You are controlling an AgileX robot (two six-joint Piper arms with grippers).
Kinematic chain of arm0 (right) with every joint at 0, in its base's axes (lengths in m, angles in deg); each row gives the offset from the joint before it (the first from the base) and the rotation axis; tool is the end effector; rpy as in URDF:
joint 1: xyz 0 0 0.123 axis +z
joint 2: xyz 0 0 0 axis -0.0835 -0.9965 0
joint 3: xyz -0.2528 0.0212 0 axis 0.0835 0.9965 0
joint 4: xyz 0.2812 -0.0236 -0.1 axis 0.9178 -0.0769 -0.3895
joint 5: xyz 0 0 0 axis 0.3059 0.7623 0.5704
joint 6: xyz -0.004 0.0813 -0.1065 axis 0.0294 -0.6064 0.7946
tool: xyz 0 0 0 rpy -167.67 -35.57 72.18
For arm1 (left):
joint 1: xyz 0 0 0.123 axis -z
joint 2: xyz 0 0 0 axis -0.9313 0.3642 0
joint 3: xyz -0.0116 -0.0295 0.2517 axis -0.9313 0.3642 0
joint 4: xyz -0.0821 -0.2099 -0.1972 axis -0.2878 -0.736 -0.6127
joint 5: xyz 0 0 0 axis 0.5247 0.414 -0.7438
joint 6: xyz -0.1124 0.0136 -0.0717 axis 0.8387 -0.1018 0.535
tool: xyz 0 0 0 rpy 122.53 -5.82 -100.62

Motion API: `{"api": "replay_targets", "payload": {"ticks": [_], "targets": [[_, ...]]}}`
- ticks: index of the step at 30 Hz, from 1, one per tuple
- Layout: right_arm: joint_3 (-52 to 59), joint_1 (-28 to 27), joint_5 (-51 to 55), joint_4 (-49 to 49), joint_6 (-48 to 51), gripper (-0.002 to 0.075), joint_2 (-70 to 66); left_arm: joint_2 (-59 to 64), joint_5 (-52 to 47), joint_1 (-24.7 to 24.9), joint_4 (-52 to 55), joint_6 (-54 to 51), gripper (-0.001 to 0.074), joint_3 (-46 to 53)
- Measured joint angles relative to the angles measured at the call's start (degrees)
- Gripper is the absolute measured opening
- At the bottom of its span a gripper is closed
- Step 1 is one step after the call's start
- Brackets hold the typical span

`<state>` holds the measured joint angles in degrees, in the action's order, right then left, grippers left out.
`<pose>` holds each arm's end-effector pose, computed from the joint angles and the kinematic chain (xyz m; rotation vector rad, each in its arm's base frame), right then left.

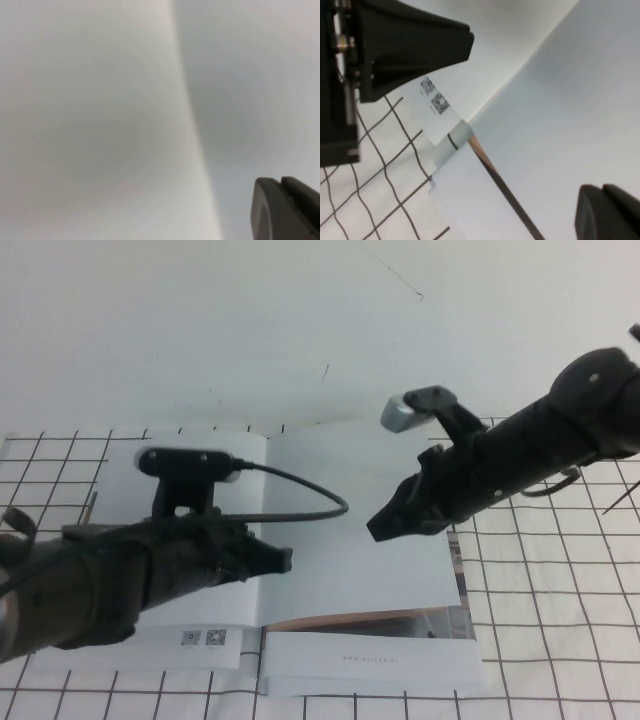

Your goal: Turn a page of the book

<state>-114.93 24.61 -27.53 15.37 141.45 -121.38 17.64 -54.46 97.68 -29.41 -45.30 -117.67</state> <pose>0.3946 0.2286 0.1131 -0.9267 2.4168 0.9056 0.3360 -0.1709 0.0936 0.1489 2.3348 -0.3051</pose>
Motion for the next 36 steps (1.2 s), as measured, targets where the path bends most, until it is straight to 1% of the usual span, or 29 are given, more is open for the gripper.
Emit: {"api": "replay_targets", "payload": {"ticks": [5,8,13,16,18,20,23,27,30,32,36], "targets": [[0.00,0.00,-0.86,-7.29,-1.21,0.0001,9.87,-13.99,-4.67,0.00,0.00,-1.79,-0.0002,0.08],[0.00,0.00,0.56,-15.98,-5.58,0.0001,15.34,-21.38,-6.87,0.00,0.00,-2.00,-0.0002,0.13],[0.00,0.00,7.07,-41.38,-18.86,0.0001,23.75,-31.56,-9.94,0.00,0.10,-0.66,-0.0002,0.32],[0.00,0.00,12.30,-54.31,-26.17,0.0001,28.15,-35.22,-14.72,0.00,3.51,6.89,-0.0002,0.35],[0.00,0.00,14.44,-60.18,-29.62,0.0001,31.32,-36.72,-19.67,0.00,10.54,14.93,-0.0002,0.35],[0.00,0.00,15.48,-63.57,-32.29,0.0001,34.30,-37.29,-24.85,0.00,18.58,22.70,-0.0002,0.35],[0.57,0.00,16.04,-64.75,-35.00,0.0001,39.76,-37.29,-31.56,0.00,34.82,35.22,-0.0002,0.35],[4.92,0.00,14.17,-64.99,-38.20,0.0001,48.30,-37.43,-35.91,0.00,59.25,56.42,-0.0002,0.41],[12.24,0.00,11.12,-64.99,-40.91,0.0001,55.60,-39.28,-37.02,0.00,77.15,73.22,-0.0002,0.49],[18.52,0.00,8.58,-64.99,-42.66,0.0001,61.12,-41.42,-37.02,0.00,88.79,81.93,-0.0002,0.49],[31.10,0.00,3.02,-65.02,-46.67,0.0001,72.06,-48.17,-36.21,0.00,106.17,95.12,-0.0002,0.49]]}}
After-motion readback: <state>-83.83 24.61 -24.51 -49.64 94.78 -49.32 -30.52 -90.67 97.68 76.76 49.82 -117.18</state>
